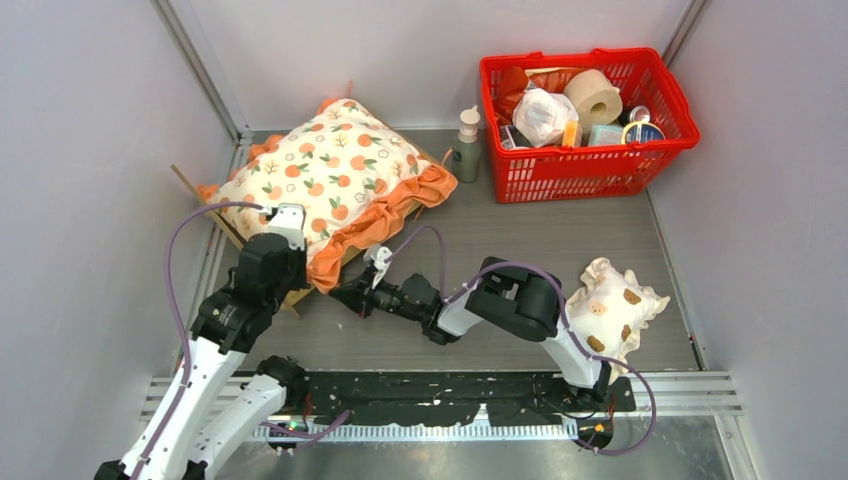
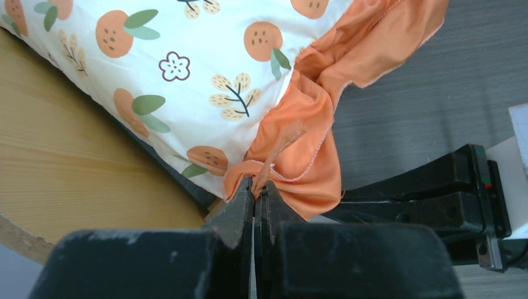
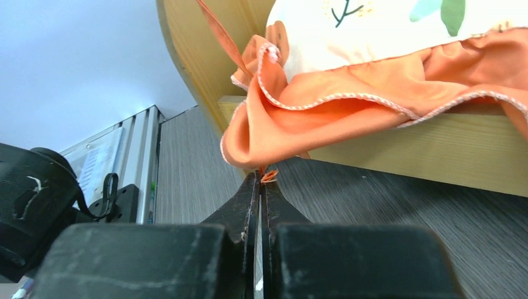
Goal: Set up the pet bed
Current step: Tie the ropes to the bed frame.
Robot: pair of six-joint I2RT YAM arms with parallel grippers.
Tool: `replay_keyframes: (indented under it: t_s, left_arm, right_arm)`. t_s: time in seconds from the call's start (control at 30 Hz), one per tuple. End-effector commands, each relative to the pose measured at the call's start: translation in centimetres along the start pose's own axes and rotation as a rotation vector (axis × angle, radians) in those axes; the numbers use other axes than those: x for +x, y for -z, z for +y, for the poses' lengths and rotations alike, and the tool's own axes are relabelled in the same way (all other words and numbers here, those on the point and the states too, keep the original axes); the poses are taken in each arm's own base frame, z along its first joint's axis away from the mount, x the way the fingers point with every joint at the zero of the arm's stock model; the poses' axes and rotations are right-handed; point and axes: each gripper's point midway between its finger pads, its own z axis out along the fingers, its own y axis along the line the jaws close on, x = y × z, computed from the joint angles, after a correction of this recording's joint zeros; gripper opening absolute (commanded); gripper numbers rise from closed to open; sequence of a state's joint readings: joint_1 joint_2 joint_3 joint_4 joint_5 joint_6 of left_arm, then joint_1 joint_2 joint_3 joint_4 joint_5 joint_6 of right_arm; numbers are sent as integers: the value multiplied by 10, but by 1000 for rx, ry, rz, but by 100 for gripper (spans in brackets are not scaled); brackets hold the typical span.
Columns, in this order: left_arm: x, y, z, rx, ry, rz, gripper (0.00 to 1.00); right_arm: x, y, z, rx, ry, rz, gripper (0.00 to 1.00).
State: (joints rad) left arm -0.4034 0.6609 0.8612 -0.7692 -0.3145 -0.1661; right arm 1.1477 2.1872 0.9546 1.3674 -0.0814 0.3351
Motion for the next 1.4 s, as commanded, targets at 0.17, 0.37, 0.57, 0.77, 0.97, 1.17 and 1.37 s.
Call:
replay_keyframes:
  t_s: [0.17, 0.37, 0.57, 0.77, 0.97, 1.17, 1.37]
  left_arm:
    - [16, 16, -19, 158, -97, 82, 0]
    - [26, 16, -25, 160, 30, 97, 0]
    - [33, 5, -19, 91, 51, 162, 0]
    - [21, -6, -12, 38, 26, 130, 0]
    - [7, -2, 40, -265, -12, 123, 0]
    - [10, -6, 11, -91, -6, 114, 0]
    - [25, 1, 14, -105, -4, 191, 0]
  right_arm:
    - [-70, -21, 34, -132, 33, -144, 5]
    - [-78, -27, 17, -108, -41, -163, 5]
    - [-77, -22, 13, -104, -49, -166, 5]
    - [-74, -13, 18, -150, -3, -159, 5]
    - [-40, -4, 6, -105, -50, -110, 5]
    - [0, -13, 4, -111, -51, -39, 5]
    - [3, -18, 23, -118, 33, -13, 5]
